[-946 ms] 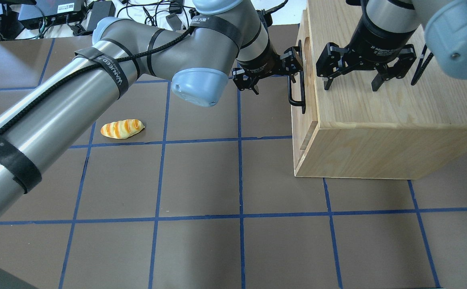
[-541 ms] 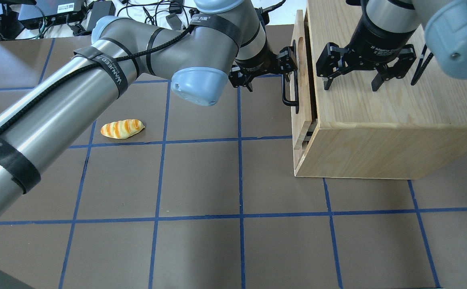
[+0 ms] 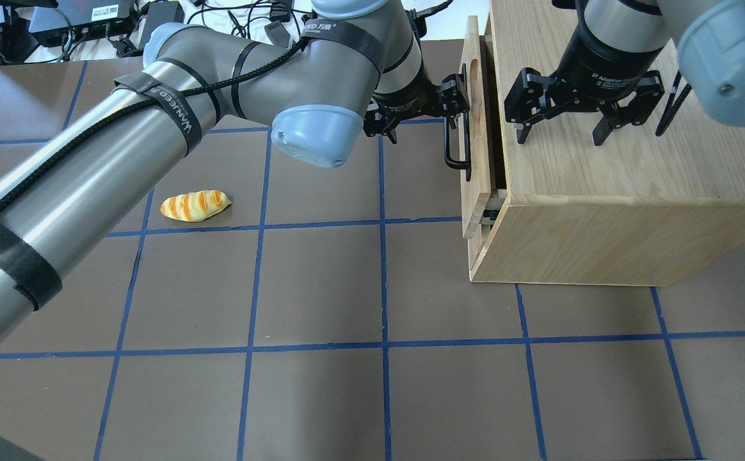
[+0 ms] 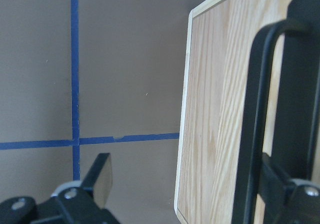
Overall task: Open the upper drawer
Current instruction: 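Pull the handle with the left gripper, sliding the upper drawer out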
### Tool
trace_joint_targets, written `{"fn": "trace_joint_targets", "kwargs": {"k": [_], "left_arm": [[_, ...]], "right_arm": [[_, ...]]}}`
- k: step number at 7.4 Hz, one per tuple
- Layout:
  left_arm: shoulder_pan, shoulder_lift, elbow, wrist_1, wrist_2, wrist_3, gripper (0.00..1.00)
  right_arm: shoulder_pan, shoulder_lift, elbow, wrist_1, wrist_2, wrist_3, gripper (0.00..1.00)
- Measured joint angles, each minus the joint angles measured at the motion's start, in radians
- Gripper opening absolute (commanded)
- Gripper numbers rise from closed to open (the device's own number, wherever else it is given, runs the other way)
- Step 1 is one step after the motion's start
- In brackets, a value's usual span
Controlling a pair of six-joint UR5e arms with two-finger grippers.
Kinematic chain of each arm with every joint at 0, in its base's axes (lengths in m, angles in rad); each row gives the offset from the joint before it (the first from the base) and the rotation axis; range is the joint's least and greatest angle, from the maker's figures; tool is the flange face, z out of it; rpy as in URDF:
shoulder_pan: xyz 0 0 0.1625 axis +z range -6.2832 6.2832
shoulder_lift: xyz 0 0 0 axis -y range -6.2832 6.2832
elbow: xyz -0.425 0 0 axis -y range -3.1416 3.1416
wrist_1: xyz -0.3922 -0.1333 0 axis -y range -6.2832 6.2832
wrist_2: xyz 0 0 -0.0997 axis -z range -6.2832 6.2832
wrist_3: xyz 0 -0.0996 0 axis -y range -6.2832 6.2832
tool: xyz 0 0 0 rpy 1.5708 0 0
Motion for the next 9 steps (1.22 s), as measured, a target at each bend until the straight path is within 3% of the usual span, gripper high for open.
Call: {"fn": "trace_joint_targets", "kwargs": {"k": [9], "left_arm": [[0.027,0.024,-0.007,-0.026,0.074,0.0,1.0]], "right_arm": [[0.0,0.0,0.0,0.0,0.0,0.0,1.0]]}}
